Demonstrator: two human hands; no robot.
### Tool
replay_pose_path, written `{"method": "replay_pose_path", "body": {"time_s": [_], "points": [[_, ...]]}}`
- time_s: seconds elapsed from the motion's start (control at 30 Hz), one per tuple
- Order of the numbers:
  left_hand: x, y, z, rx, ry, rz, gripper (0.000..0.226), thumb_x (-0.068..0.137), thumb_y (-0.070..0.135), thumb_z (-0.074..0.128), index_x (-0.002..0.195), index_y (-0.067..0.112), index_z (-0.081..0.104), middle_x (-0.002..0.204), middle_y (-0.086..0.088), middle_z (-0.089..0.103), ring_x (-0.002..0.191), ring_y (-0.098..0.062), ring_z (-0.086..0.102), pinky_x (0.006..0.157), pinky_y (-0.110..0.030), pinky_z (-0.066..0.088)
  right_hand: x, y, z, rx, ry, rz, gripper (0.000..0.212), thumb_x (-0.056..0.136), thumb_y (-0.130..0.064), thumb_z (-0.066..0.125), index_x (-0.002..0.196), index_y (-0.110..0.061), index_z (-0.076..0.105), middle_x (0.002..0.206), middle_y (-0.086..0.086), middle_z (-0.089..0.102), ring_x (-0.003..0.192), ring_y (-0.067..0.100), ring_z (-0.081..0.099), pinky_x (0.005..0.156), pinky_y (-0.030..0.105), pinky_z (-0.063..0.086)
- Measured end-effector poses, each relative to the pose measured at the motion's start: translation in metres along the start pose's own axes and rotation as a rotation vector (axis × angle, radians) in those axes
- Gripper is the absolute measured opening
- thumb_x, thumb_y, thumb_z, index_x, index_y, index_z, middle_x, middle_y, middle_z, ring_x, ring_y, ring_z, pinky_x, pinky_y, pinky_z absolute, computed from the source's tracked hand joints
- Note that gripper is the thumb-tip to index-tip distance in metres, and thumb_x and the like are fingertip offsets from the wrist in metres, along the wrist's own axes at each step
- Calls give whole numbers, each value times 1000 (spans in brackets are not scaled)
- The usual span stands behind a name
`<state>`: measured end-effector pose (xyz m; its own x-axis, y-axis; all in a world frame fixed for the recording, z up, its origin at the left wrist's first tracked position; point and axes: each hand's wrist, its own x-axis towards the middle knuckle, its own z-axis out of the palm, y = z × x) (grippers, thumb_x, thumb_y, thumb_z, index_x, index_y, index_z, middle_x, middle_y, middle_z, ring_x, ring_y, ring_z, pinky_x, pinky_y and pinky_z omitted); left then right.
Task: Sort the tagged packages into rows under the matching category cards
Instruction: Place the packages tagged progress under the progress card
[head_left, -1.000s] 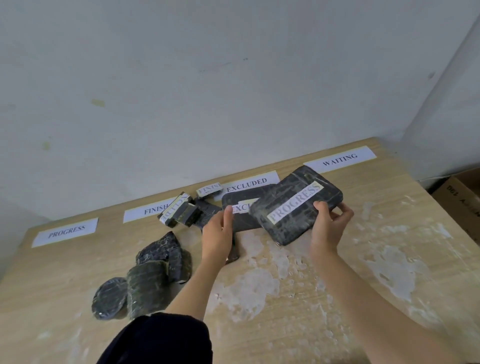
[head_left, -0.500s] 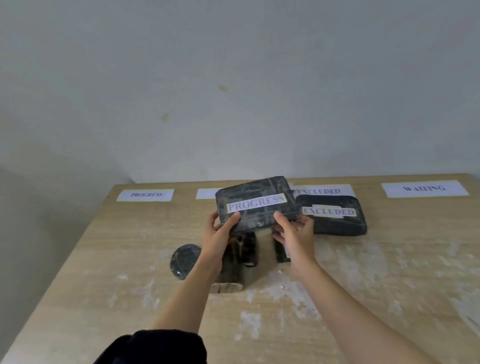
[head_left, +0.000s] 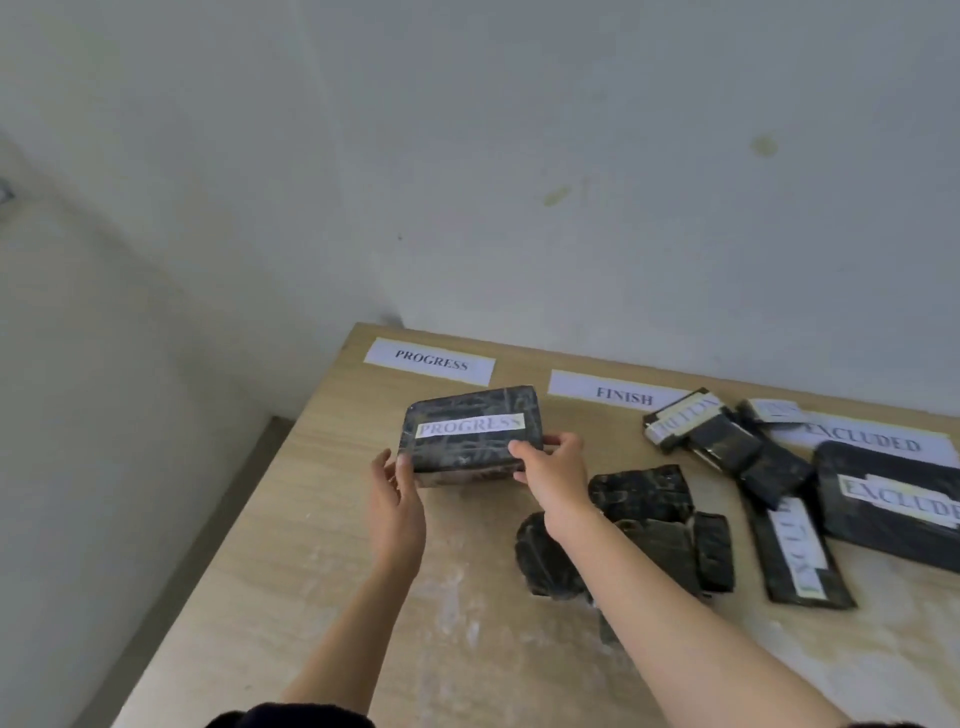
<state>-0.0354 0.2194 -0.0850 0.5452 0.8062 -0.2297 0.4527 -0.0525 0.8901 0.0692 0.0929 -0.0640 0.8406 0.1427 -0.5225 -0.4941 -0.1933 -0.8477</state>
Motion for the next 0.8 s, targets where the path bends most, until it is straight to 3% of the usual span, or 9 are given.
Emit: {"method": "replay_pose_path", "body": {"time_s": [0.13, 0.2, 0.27, 0.43, 0.53, 0.63, 0.7, 0.77, 0.8], "points": [[8, -55, -19, 599, -160, 215, 69, 92, 51, 20, 146, 9, 27, 153, -15, 29, 141, -28, 26, 116, -37, 20, 15, 10, 43, 80, 50, 43, 33, 85, -13, 66, 103, -13, 39, 113, 11, 48, 82, 17, 62, 60, 20, 53], [10, -73, -21, 807, -209, 338, 82, 86, 60, 5, 150, 10, 17, 159, -10, 15, 147, -25, 11, 117, -33, 5, 25, 15, 63, 34, 74, 37, 34, 83, -16, 68, 100, -13, 39, 110, 11, 49, 85, 21, 62, 69, 29, 57], [12, -80, -21, 852, -196, 388, 82, 87, 62, 2, 151, 12, 14, 160, -7, 12, 147, -23, 7, 115, -32, 1, 32, 17, 82, -90, 97, 10, 36, 80, -22, 70, 99, -12, 41, 109, 13, 53, 89, 26, 61, 76, 39, 56], [14, -83, -21, 873, -204, 421, 73, 92, 54, 18, 149, 9, 24, 158, -9, 22, 146, -26, 17, 115, -36, 8, 38, 7, 102, -283, 60, -89, 34, 84, -30, 66, 100, -10, 43, 111, 13, 56, 89, 25, 57, 64, 29, 41], [15, -83, -20, 868, -209, 415, 76, 91, 58, 13, 149, 9, 25, 157, -10, 23, 145, -27, 18, 114, -36, 8, 31, 6, 86, -402, -37, -152, 43, 85, -39, 62, 113, -10, 48, 118, 8, 55, 92, 20, 56, 60, 25, 40], [13, -81, -19, 867, -201, 415, 84, 87, 63, 3, 149, 10, 22, 158, -10, 19, 146, -27, 14, 115, -35, 5, 7, 7, 41, -774, -107, -400, 51, 87, -42, 58, 127, -13, 45, 129, 3, 51, 109, 17, 54, 83, 26, 45], [10, -80, -17, 855, -216, 391, 82, 85, 59, 6, 150, 11, 17, 160, -10, 13, 147, -26, 7, 116, -36, 2, -11, 10, 6, -1198, -226, -489, 67, 82, -57, 55, 134, -17, 39, 134, 3, 50, 118, 20, 50, 101, 38, 40], [7, -75, -15, 844, -236, 346, 80, 86, 57, 9, 151, 11, 14, 160, -10, 8, 147, -26, 2, 117, -37, -1, -26, 15, -23, -1631, -341, -462, 93, 72, -74, 52, 143, -19, 27, 143, 8, 41, 130, 27, 39, 114, 54, 14], [5, -73, -14, 847, -247, 321, 75, 90, 55, 16, 151, 11, 12, 161, -10, 5, 147, -26, -1, 118, -38, -1, -32, 18, -33, -1752, -379, -442, 102, 68, -76, 54, 146, -20, 20, 146, 10, 36, 134, 29, 34, 113, 59, 1]]}}
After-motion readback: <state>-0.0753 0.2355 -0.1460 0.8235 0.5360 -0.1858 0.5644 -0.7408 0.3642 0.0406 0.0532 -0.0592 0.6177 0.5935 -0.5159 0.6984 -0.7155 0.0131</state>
